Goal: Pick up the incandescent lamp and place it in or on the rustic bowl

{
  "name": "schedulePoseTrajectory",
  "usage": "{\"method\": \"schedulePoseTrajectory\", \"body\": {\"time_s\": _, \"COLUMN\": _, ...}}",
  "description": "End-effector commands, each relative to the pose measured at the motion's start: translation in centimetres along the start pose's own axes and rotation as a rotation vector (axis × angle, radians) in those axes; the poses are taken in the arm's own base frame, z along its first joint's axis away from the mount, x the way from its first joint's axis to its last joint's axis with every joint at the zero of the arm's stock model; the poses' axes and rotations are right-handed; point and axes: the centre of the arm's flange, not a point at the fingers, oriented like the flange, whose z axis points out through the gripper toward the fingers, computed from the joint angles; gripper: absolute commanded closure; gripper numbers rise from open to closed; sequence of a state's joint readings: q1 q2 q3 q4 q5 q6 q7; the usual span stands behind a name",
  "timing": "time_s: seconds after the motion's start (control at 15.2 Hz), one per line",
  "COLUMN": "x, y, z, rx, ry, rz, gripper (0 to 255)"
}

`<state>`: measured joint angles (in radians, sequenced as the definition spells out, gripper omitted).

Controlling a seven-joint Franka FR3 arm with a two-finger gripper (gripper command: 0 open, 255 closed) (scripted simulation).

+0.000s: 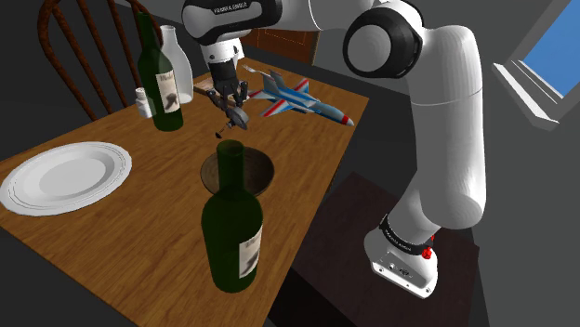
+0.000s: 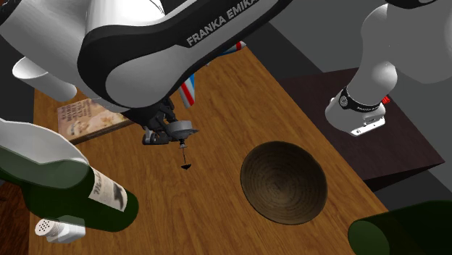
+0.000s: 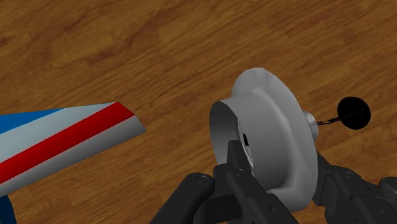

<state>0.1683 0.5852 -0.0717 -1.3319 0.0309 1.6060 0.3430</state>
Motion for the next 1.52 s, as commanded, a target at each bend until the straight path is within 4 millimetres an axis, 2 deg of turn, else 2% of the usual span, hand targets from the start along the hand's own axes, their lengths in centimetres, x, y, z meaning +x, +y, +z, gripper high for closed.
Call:
{"method": "schedulePoseTrajectory", "body": {"time_s": 0.0, "x": 0.0, "y": 0.0, "z": 0.0, "rx": 0.000, "ry": 0.000, "rz": 0.000, "gripper": 255}}
{"method": "schedulePoseTrajectory", "body": {"time_s": 0.26, "x": 0.0, "y": 0.0, "z": 0.0, "rx": 0.000, "ry": 0.000, "rz": 0.000, "gripper": 255}}
{"method": "schedulePoseTrajectory", "body": {"time_s": 1.45, "x": -2.7, "y": 1.1, "z": -9.0, "rx": 0.000, "ry": 0.000, "rz": 0.000, "gripper": 255}}
